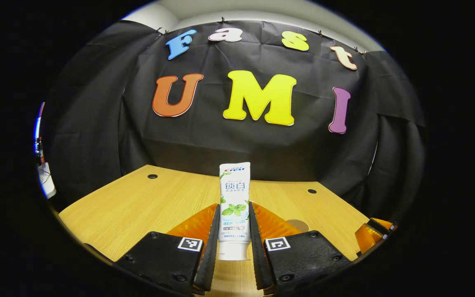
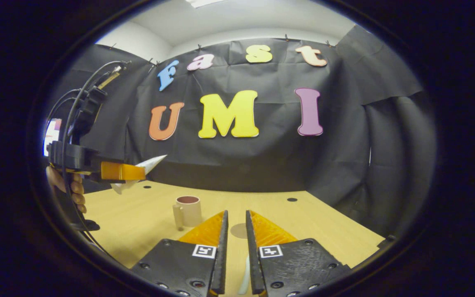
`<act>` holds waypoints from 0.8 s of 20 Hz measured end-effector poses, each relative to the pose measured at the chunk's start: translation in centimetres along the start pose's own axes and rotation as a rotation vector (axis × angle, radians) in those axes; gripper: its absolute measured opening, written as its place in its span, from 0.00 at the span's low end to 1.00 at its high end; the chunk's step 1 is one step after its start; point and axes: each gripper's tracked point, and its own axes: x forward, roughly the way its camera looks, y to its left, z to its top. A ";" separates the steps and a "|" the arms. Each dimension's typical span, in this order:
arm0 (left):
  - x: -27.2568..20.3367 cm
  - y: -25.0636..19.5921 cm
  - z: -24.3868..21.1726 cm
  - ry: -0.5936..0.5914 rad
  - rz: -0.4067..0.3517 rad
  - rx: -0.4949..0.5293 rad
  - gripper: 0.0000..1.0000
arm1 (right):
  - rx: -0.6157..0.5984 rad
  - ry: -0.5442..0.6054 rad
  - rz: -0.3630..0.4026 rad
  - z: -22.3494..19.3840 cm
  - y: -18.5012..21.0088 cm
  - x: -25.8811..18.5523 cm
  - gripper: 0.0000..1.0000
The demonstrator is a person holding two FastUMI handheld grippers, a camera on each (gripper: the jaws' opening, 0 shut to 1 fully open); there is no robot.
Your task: Put the toothbrush and toothpaste on the desktop into the cup, then pick up the cup and place it on the coaster on the desktop.
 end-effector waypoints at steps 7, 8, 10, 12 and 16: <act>-0.3 0.1 0.5 -0.016 0.005 0.022 0.42 | -0.015 0.199 -0.079 -4.1 -2.6 3.3 0.80; -0.4 0.1 0.5 -0.021 0.003 0.024 0.42 | -0.005 0.226 -0.105 -4.8 -3.2 3.7 0.84; -0.5 0.0 0.7 -0.025 -0.002 0.027 0.42 | 0.026 0.279 -0.104 -6.2 -3.2 4.5 0.93; -0.4 -0.2 0.5 -0.020 -0.007 0.026 0.42 | 0.056 0.345 -0.097 -8.0 -3.1 4.9 0.93; -0.5 -0.1 0.4 -0.018 -0.007 0.032 0.42 | 0.088 0.489 -0.088 -12.0 -2.8 5.0 0.93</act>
